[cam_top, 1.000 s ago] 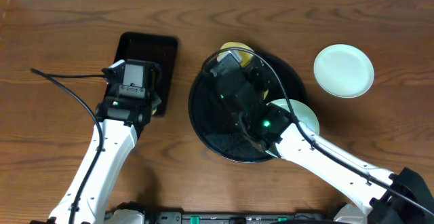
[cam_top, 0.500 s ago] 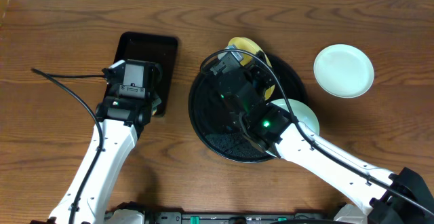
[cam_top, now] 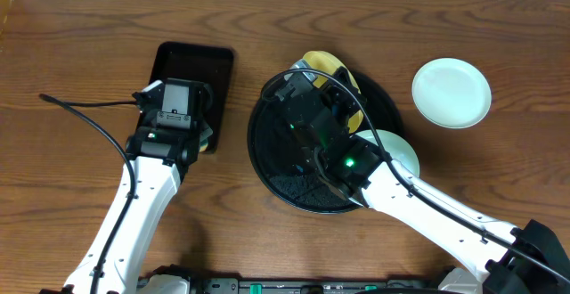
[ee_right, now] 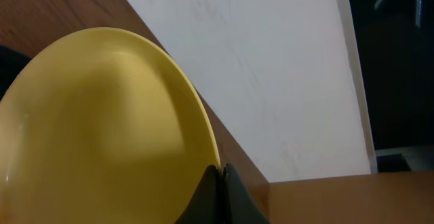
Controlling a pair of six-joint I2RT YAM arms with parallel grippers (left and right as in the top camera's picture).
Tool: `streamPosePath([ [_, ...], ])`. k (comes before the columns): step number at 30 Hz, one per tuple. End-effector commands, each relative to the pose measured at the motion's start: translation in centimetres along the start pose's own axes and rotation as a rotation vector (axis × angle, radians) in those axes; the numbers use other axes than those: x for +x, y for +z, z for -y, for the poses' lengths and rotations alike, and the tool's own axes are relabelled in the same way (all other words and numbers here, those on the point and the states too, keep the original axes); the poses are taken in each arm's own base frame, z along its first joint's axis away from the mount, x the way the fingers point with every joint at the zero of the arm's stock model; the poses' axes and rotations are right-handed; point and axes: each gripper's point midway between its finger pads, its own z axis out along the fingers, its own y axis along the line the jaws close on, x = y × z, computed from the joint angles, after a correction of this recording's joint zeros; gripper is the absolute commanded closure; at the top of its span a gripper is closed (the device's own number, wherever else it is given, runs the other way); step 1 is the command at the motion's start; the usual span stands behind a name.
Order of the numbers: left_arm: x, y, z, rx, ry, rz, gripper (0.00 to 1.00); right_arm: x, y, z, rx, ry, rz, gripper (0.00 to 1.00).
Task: Clean dirty plates on tray and stack at the side
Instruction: 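Lift the yellow plate off the round tray with the right gripper, then stack the yellow plate onto the green plate at the right side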
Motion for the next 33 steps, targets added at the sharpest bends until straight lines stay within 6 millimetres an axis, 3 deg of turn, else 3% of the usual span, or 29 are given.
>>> streamPosePath([
  [1,0.3,0.2,-0.4,-0.011,-0.017,-0.012,0.92,-0.4,-0.4,1.3,0.03,0.012,0.002,0.99],
  [14,0.3,0.2,-0.4,-0.011,-0.017,-0.013,0.92,-0.1,-0.3,1.2,0.027,0.066,-0.004,0.99],
  [21,0.3,0.2,-0.4,-0.011,-0.017,-0.013,0.92,2.3,1.9,1.3,-0.013,0.19,-0.067,0.99],
  [25,0.3,0.2,-0.4,-0.011,-0.017,-0.013,0.92,4.1,3.8,-0.5,-0.175,0.371,-0.098,0.99],
  [29,0.4,0.3,-0.4,-0.013,-0.016,-0.014,0.92,7.5,6.5,-0.2,-0.245,0.685,-0.199,0.99],
  [33,0.6,0.4,-0.6,-0.019,-0.013,-0.019,0.92,10.1,8.9,-0.3,-0.502,1.024,-0.246,0.99],
])
